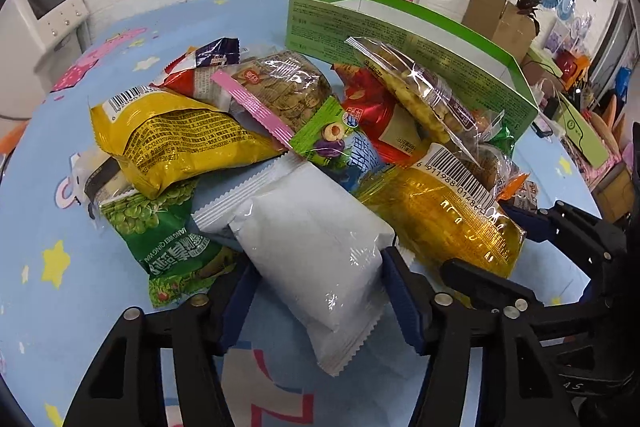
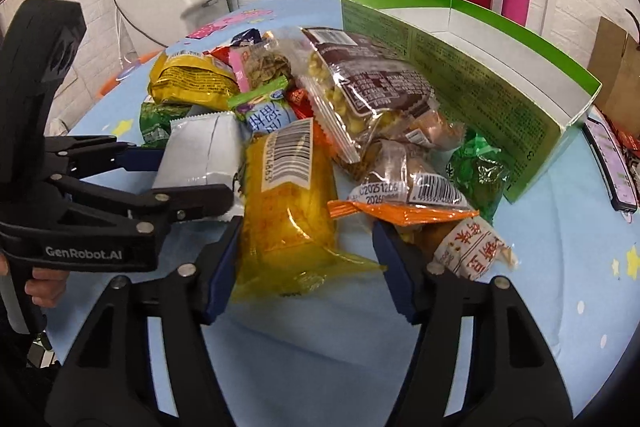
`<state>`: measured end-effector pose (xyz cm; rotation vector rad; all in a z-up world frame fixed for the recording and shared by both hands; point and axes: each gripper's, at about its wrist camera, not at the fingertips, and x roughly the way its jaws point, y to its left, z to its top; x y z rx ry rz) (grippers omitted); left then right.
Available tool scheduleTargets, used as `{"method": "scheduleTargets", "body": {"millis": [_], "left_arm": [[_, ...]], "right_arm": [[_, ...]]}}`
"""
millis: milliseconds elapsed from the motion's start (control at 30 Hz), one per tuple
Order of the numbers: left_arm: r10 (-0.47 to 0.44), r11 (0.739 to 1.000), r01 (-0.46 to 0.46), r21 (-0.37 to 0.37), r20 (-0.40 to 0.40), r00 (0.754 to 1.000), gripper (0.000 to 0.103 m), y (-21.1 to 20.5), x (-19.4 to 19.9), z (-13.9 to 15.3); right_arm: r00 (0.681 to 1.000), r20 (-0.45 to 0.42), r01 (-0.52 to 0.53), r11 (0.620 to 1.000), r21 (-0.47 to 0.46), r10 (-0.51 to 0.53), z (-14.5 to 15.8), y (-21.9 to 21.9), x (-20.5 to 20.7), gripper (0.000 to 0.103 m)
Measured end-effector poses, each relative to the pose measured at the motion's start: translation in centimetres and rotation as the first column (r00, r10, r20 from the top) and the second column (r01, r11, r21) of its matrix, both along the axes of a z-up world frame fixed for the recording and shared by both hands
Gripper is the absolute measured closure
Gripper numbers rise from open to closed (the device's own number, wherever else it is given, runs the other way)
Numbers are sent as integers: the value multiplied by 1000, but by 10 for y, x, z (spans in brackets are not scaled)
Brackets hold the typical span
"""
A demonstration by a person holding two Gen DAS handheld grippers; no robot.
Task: Organize snacks
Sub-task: 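Grasp the white packet with the left tool while the right tool grasps the yellow packet, then carry both packets over the green box and open both tools to drop them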
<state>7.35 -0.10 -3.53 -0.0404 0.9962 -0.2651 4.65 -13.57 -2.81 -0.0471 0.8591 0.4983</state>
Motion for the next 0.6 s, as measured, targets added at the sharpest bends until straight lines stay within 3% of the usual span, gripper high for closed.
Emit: {"method": "scheduleTargets", "body": {"millis": [67,200,367,467,600], "left_arm": [[-10,1000,10,-23,-7,1000,49,2,-4,3],[-44,998,45,-46,18,999,51,6,-19,16],[-67,994,77,-75,128,989,51,5,-34,64],[-89,992,107,-71,218,972,51,-1,-32,100],[-96,990,122,-70,296,950,51,-19,-6,133]], "right_arm": [[1000,-24,-5,998,63,7,5,-6,-5,62],[1000,-4,-24,994,103,25,25,-14,-16,63],[997,73,-44,979,198,30,65,-32,-31,63],[989,147,-27,967,253,-11,94,-52,-32,63],[961,241,81,972,222,-135,116,-69,-15,63]]}}
